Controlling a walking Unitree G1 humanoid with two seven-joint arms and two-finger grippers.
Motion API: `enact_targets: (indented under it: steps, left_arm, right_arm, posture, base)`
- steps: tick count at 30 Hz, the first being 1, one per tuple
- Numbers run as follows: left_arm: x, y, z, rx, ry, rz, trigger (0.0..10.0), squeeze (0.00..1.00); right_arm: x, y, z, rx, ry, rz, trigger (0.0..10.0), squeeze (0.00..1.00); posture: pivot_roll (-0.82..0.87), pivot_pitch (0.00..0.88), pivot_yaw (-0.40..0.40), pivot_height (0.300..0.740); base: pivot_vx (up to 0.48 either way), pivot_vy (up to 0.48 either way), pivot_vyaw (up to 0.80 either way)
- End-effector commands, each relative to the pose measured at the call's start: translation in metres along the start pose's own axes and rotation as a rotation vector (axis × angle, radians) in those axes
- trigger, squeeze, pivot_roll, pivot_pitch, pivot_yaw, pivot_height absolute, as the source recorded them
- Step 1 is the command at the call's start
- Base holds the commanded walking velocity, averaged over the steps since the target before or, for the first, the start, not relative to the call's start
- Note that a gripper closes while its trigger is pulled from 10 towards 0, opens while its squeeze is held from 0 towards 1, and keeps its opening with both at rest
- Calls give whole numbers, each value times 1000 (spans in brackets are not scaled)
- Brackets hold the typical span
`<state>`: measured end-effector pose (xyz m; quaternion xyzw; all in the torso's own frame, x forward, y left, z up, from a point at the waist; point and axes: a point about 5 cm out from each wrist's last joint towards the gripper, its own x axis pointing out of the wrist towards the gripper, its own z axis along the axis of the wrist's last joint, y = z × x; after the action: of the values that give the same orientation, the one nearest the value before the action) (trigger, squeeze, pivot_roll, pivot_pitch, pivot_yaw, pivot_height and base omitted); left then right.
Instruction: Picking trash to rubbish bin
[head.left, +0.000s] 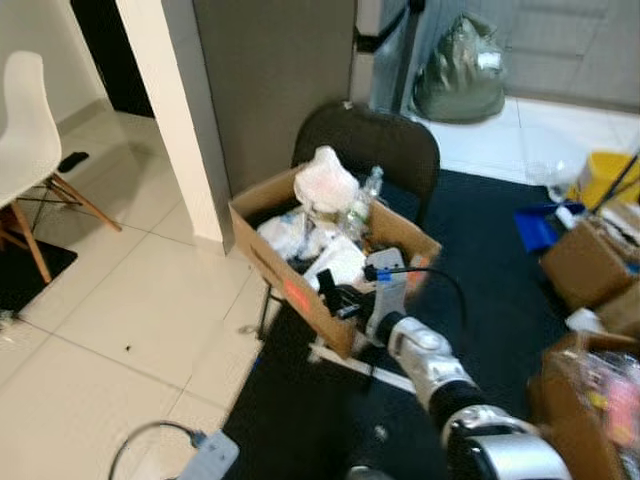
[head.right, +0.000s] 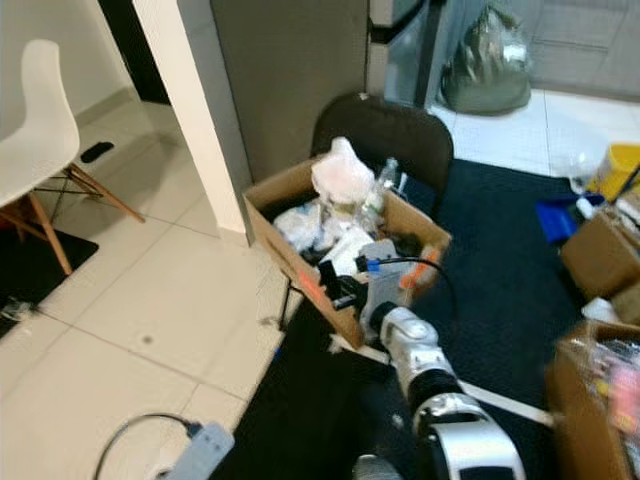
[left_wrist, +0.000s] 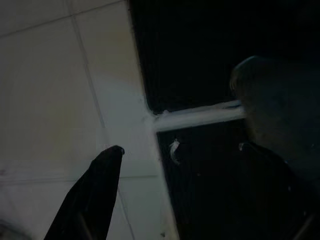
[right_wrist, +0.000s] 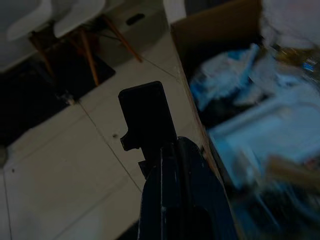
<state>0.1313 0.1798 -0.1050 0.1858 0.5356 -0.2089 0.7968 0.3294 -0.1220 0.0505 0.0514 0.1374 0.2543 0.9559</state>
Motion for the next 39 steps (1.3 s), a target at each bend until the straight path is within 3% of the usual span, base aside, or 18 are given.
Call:
enact_targets:
  steps: [1,9,20,24,25,26,27,36,39]
  left_arm:
    - [0,2,-2,11,10,-2,10000,0]
    - [0,1,-1,15,10,-5,10000,0]
    - [-1,2,-1,22,12,-1,10000,0]
    - [0,3,0,13,6,5,10000,0]
    - [0,2,1,5,2,-3,10000,0]
    - [0,2,2,4,1,-4,10000,0]
    - [0,2,2,4,0,-3,10000,0]
    - [0,2,3,6,1,0,10000,0]
    - [0,2,2,4,2,2,10000,0]
  right_arm:
    - [3,1,4,18,-3,-3,10000,0]
    - [4,1,7,20,-12,-13,10000,0]
    - [7,5,15,-2,-46,-4,10000,0]
    - [8,3,14,-38,-22,-54,10000,0]
    - [6,-5,14,-59,-6,-130,10000,0]
    - [5,-8,14,-66,-4,-152,10000,784]
    - [4,-10,14,-73,0,-161,10000,1000]
    - [-5,-28,14,-106,14,-281,10000,1000]
    - [-8,-32,12,-20,-8,-290,10000,1000]
  posture:
    - [-45,14,73,740]
    - [-46,14,76,740]
    - [-46,14,78,740]
    - [-43,8,76,740]
    - [-43,8,76,740]
    - [-43,8,76,740]
    - [-43,8,76,740]
    - [-40,3,73,740]
    - [-42,0,70,740]
  base:
    - [390,0,0]
    - [388,0,-753]
    - [390,0,0]
    - [313,0,0]
    - [0,0,0]
    - [0,0,0]
    - [0,0,0]
    - [0,0,0]
    - [0,0,0]
